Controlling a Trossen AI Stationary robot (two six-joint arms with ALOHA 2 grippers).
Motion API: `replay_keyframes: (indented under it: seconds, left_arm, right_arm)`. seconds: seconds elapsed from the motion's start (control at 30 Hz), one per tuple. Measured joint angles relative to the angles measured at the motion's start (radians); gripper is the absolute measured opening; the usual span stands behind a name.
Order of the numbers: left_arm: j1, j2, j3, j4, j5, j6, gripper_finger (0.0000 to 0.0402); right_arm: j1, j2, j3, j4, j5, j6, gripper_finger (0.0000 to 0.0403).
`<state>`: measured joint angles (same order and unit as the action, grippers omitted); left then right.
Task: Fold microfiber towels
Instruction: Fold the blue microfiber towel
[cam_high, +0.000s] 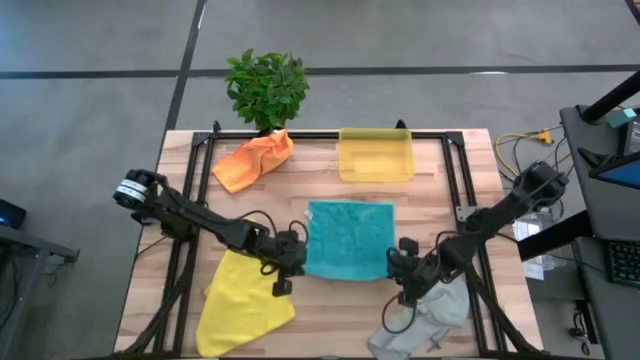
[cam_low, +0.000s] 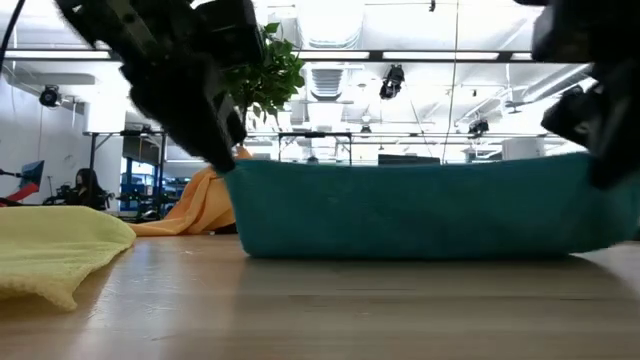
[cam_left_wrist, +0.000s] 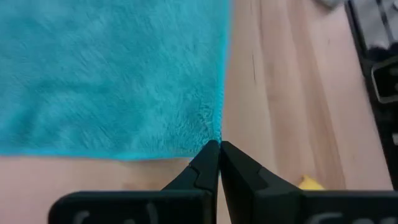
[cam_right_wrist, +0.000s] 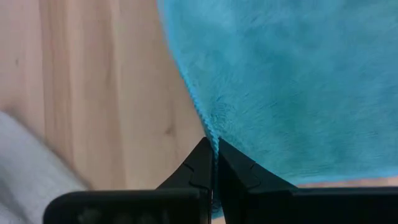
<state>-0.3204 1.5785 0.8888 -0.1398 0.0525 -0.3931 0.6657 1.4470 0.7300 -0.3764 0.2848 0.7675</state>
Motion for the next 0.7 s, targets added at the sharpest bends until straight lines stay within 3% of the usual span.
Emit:
replay_keyframes:
  seconds: [0.23,0.43,0.53,0.6,0.7]
  left_arm:
    - [-0.001,0.005,-0.020,0.018,0.080,-0.069,0.0006]
    - [-0.001,0.000,-0.030,0.059,0.194,-0.072,0.0065]
    - [0.003,-0.005,-0.031,0.050,0.203,-0.066,0.0099]
    - [0.014,-0.007,-0.031,0.055,0.200,-0.049,0.0114]
    - [0.046,-0.009,-0.031,0.056,0.139,-0.036,0.0121]
  right_arm:
    - [0.035,0.072,-0.030,0.163,-0.102,0.047,0.0024]
    - [0.035,0.040,-0.037,0.198,-0.136,0.060,0.0085]
    - [0.035,-0.021,-0.036,0.207,-0.148,0.053,0.0116]
    - [0.035,-0.072,-0.037,0.198,-0.113,0.044,0.0130]
    - [0.021,-0.152,-0.049,0.173,0.056,0.082,0.0137]
